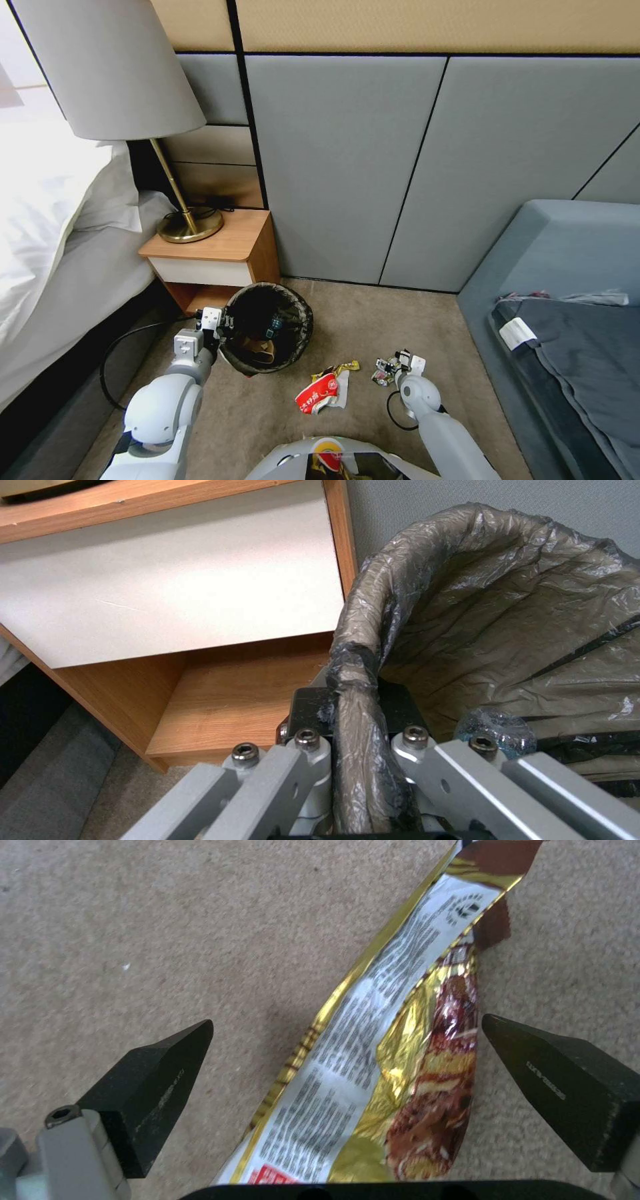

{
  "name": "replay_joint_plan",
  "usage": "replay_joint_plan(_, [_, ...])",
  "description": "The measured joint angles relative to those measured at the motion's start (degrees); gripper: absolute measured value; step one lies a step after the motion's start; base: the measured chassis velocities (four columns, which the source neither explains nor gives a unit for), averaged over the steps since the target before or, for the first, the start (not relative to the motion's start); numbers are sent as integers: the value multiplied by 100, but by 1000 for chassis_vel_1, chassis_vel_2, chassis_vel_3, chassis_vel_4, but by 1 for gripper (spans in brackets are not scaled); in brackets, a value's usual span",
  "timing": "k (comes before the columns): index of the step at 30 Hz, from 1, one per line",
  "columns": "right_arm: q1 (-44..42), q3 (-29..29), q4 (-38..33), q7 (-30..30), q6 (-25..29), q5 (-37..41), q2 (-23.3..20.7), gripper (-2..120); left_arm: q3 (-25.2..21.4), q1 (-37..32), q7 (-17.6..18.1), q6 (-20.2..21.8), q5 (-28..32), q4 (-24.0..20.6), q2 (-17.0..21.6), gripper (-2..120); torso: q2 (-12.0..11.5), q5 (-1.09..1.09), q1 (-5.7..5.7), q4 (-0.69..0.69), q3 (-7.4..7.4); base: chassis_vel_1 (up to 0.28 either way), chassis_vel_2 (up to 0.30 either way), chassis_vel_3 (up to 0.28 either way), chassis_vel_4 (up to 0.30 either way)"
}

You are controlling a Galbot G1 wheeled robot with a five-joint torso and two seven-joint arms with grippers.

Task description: Pick up the trash bin, then pick up the garbage from the floor and place it into the trash bin.

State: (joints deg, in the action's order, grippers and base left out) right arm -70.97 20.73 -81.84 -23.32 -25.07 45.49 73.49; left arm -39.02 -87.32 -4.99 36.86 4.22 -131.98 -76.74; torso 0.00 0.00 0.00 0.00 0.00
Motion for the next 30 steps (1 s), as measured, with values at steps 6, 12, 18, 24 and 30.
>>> replay_joint_plan(6, [77, 3, 119, 43, 50, -109, 32, 100, -7, 6, -18, -5, 2, 17, 12, 4, 0, 0, 0, 0, 0, 0, 0, 0, 0])
replay_joint_plan(12, [212, 9, 306, 117, 83, -227, 62, 100, -12, 13, -36, -14, 10, 32, 15, 4, 0, 0, 0, 0, 0, 0, 0, 0, 0])
replay_joint_plan(18, [308, 27, 468, 157, 119, -337, 85, 100, -20, 20, -56, -20, 12, 50, 19, 4, 0, 0, 0, 0, 0, 0, 0, 0, 0])
replay_joint_plan(24, [380, 47, 641, 190, 149, -424, 112, 100, -30, 24, -71, -24, 23, 56, 32, 4, 0, 0, 0, 0, 0, 0, 0, 0, 0])
replay_joint_plan(30, [434, 75, 793, 192, 183, -477, 130, 100, -48, 19, -84, -32, 28, 59, 35, 4, 0, 0, 0, 0, 0, 0, 0, 0, 0])
